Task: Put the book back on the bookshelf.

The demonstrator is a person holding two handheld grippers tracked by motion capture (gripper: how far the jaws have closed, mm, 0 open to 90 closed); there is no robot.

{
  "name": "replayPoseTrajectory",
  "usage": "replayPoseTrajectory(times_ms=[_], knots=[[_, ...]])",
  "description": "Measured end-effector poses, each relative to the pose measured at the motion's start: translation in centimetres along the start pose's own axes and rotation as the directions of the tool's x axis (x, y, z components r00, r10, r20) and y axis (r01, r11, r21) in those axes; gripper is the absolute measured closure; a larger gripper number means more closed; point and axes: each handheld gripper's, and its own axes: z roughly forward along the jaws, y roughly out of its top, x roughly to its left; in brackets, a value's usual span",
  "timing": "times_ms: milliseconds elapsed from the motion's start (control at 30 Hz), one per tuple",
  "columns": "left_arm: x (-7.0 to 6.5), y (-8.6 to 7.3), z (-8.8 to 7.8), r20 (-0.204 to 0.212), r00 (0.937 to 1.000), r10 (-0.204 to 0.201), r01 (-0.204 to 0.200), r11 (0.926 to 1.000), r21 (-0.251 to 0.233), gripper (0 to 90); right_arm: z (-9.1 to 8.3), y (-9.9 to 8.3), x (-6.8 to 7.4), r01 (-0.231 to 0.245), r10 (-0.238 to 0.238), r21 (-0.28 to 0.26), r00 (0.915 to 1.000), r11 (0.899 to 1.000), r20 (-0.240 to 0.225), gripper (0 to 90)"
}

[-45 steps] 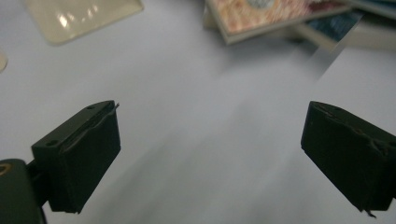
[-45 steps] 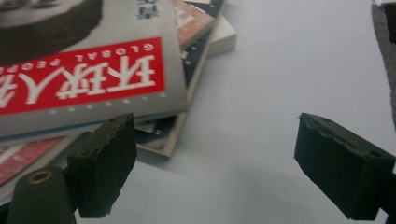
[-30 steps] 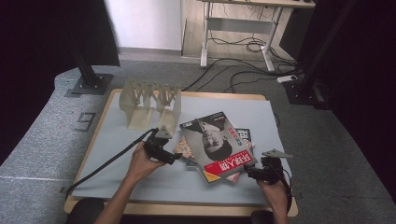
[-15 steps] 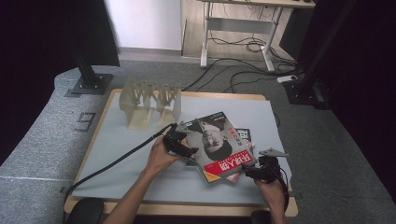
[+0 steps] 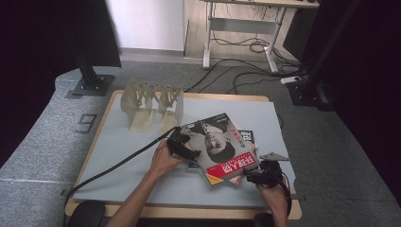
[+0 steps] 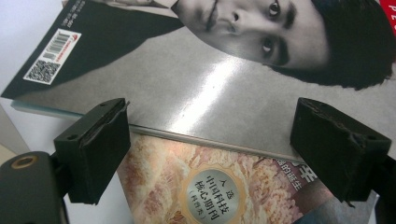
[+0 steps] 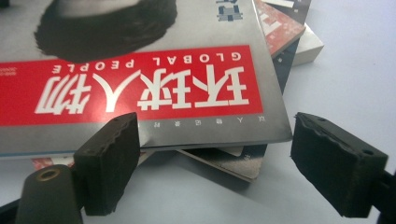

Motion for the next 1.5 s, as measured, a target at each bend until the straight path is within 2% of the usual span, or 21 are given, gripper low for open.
replayPoseTrajectory(times_ms=[67, 167, 233, 567, 733, 1033, 1367, 1500], knots=[[0.0, 0.0, 0.0, 0.015, 0.9998, -0.014, 0.013, 0.9999, 0.009, 11.9, 0.3, -0.1, -0.1, -0.004, 0.004, 0.005, 1.0000, 1.000, 0.005, 13.2], [-0.2, -0.1, 0.1, 0.021, 0.9997, -0.009, 0.009, 0.9999, 0.007, 11.9, 0.4, -0.1, -0.1, -0.010, 0.010, -0.002, 0.9999, 1.000, 0.004, 13.4], [-0.3, -0.1, 0.1, 0.022, 0.9997, -0.013, 0.013, 0.9999, 0.001, 11.9, 0.5, 0.0, -0.2, -0.009, 0.009, -0.009, 0.9997, 1.000, 0.022, 13.5], [-0.6, -0.2, 0.1, 0.026, 0.9996, -0.008, 0.008, 1.0000, -0.002, 11.9, 0.9, 0.3, -0.4, -0.002, 0.002, -0.002, 0.9996, 1.000, 0.029, 13.6], [-1.0, -0.3, 0.2, 0.033, 0.9994, -0.010, 0.010, 0.9999, -0.008, 9.1, 0.7, 0.4, -0.3, 0.008, -0.008, -0.001, 0.9995, 1.000, 0.029, 14.3], [-2.0, -0.5, 0.1, 0.053, 0.9985, 0.010, -0.010, 0.9999, -0.008, 7.0, 0.5, 0.4, 0.0, 0.019, -0.019, -0.007, 0.9996, 1.000, 0.021, 14.0], [-3.0, -0.8, 0.0, 0.071, 0.9966, 0.042, -0.041, 0.9991, -0.007, 5.6, -0.1, -0.1, -0.8, -0.004, 0.005, -0.005, 0.9995, 1.000, 0.032, 13.5], [-3.6, -0.9, -0.1, 0.084, 0.9956, 0.042, -0.041, 0.9990, -0.017, 5.4, -0.3, -0.1, -1.0, -0.011, 0.012, -0.012, 0.9993, 1.000, 0.035, 13.5]])
